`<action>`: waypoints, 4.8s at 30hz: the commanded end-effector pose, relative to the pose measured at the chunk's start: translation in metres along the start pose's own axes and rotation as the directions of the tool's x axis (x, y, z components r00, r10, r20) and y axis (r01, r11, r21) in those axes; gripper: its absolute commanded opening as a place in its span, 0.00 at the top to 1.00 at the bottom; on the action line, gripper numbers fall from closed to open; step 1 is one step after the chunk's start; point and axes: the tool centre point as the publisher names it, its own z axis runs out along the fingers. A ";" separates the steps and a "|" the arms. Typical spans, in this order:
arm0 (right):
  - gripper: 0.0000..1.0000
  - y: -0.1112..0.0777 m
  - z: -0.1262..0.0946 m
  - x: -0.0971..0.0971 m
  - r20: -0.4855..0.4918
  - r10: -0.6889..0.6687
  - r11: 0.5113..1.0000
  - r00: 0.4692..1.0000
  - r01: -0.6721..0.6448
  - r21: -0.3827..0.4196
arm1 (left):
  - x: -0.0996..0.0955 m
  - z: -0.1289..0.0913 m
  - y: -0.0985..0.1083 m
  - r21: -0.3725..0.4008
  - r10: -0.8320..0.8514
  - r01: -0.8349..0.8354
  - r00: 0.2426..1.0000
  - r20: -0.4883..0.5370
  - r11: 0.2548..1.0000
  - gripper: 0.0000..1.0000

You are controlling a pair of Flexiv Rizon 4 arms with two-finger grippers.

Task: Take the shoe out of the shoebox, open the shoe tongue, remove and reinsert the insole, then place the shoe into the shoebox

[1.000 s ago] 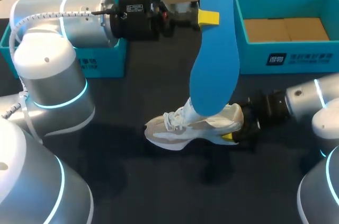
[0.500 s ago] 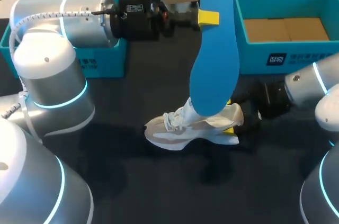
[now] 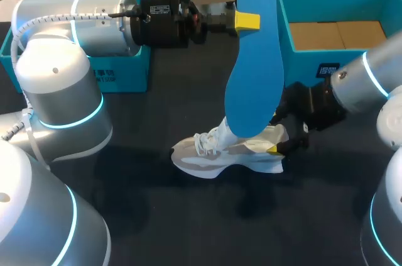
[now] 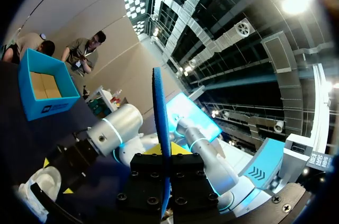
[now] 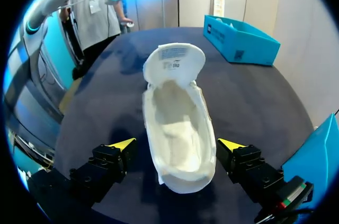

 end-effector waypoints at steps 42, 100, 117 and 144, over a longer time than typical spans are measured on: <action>0.00 0.024 -0.005 -0.016 -0.015 -0.049 0.932 0.999 0.051 0.358 | -0.001 0.001 0.000 0.002 0.000 0.000 1.000 -0.002 1.000 1.00; 0.37 0.007 0.080 -0.048 -0.179 -0.043 0.913 0.983 0.111 0.393 | -0.001 0.001 0.000 0.002 0.000 0.000 1.000 -0.002 1.000 1.00; 1.00 0.009 0.084 -0.040 -0.110 0.037 0.916 0.993 0.010 0.400 | -0.001 0.001 0.000 0.002 0.000 0.000 1.000 -0.002 1.000 1.00; 1.00 0.031 0.027 -0.036 -0.059 0.580 0.802 0.812 -0.557 0.216 | -0.001 0.001 0.000 0.002 0.000 0.000 1.000 -0.002 1.000 1.00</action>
